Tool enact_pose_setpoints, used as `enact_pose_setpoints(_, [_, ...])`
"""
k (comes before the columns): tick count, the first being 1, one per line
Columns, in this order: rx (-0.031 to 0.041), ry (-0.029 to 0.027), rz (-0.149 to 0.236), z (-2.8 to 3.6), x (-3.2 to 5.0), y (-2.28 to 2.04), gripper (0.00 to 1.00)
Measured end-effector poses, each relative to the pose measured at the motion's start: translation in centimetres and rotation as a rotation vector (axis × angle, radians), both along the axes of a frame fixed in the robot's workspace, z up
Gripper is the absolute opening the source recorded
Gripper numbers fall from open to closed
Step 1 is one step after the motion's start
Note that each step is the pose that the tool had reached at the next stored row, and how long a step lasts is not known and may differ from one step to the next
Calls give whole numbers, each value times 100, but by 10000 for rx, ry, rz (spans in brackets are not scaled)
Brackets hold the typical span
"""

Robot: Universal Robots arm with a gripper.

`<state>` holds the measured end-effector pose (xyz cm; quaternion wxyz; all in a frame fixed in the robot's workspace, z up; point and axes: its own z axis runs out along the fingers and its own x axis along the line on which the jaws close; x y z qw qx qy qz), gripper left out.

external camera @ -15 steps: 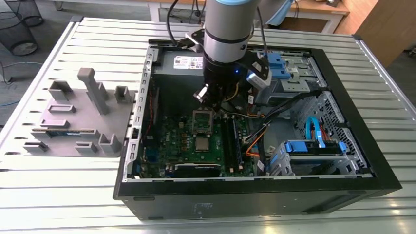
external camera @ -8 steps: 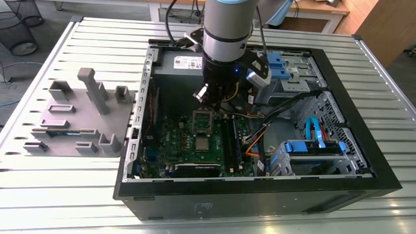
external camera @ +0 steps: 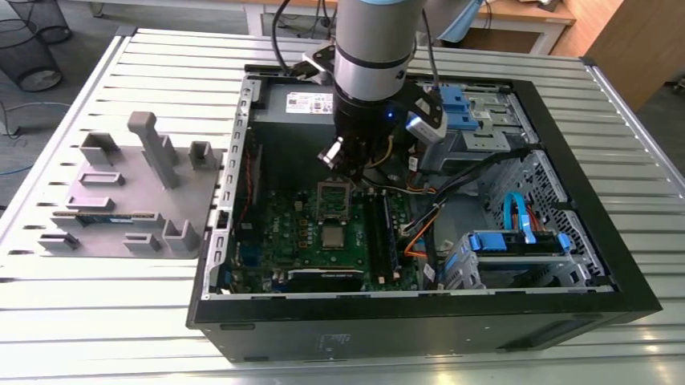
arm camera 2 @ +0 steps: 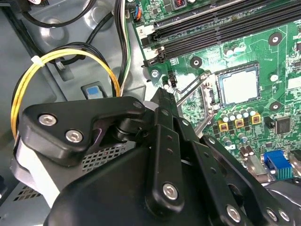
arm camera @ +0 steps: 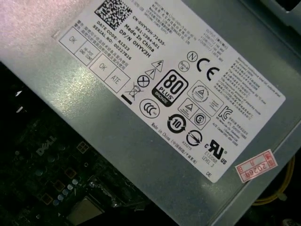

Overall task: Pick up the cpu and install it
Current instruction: 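Close the cpu cover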

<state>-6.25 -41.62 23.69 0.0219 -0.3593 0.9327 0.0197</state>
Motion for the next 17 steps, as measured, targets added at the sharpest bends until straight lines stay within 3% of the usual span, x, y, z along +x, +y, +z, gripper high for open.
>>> enact_pose_setpoints(17, [31, -5, 209, 52, -1, -47, 11])
